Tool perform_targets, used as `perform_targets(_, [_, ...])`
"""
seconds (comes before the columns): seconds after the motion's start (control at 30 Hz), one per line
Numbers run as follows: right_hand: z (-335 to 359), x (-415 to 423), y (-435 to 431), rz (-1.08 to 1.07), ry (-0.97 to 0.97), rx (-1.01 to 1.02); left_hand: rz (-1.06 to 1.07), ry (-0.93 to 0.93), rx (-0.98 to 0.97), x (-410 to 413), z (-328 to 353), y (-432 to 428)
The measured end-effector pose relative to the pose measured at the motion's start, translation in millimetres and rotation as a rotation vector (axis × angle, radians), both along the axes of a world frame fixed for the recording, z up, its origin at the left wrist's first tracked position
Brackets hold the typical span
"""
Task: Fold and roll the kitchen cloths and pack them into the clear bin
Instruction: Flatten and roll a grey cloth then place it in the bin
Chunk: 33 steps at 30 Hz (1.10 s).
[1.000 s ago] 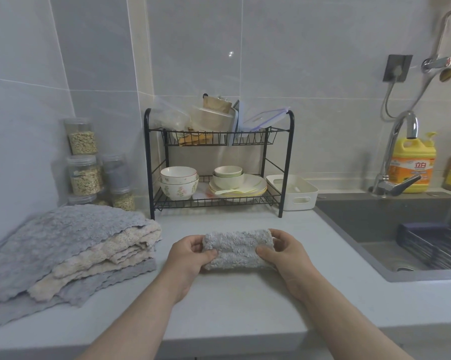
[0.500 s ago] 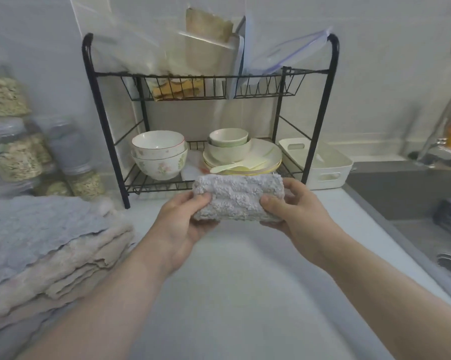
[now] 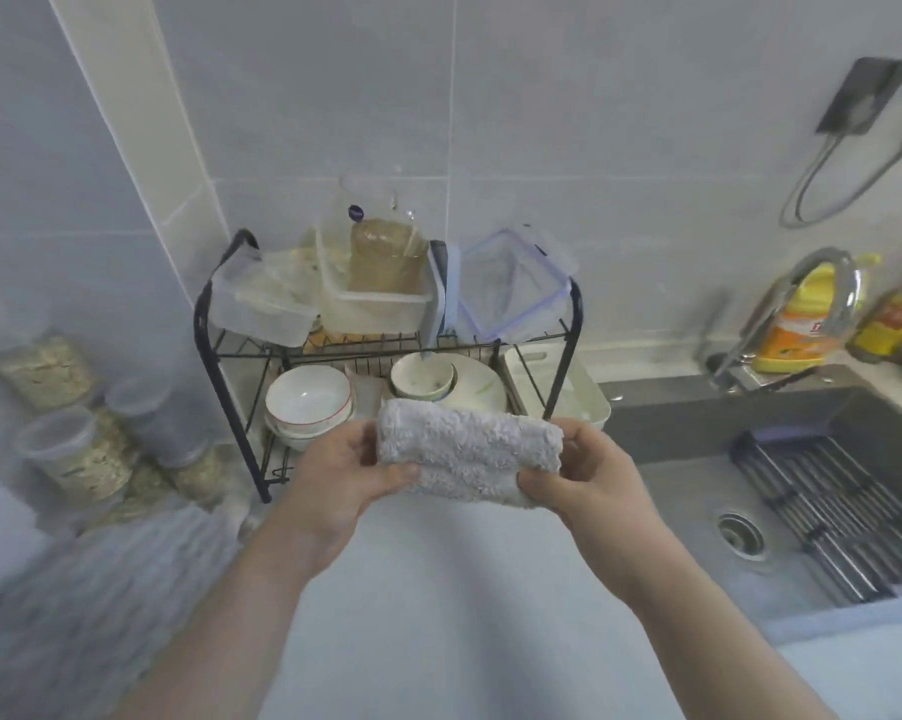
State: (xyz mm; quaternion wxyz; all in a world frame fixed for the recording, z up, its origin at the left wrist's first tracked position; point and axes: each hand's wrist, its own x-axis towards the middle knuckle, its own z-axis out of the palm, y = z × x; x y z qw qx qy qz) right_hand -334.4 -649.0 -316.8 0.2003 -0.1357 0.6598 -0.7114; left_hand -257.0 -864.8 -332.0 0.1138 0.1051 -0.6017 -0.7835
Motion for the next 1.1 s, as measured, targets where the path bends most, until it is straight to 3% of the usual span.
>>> perform_targets(0.3, [85.1, 18.0, 97.3, -0.225, 0.202, 0.035, -0.239, 0.101, -0.082, -37.6, 60.5, 78.1])
perform_targets(0.47, [101.6, 26.0, 181.9, -0.4, 0.211, 0.029, -0.395, 0.145, -0.146, -76.0, 88.8, 161.1])
perform_targets(0.73, [104.3, 51.6, 377.3, -0.743, 0.191, 0.024, -0.712, 0.213, -0.265, -117.7, 116.8, 374.4])
perform_targets(1.1, [115.9, 104.1, 625.6, -1.103, 0.175, 0.135, -1.086, 0.223, -0.243, -135.8, 121.0, 672.6])
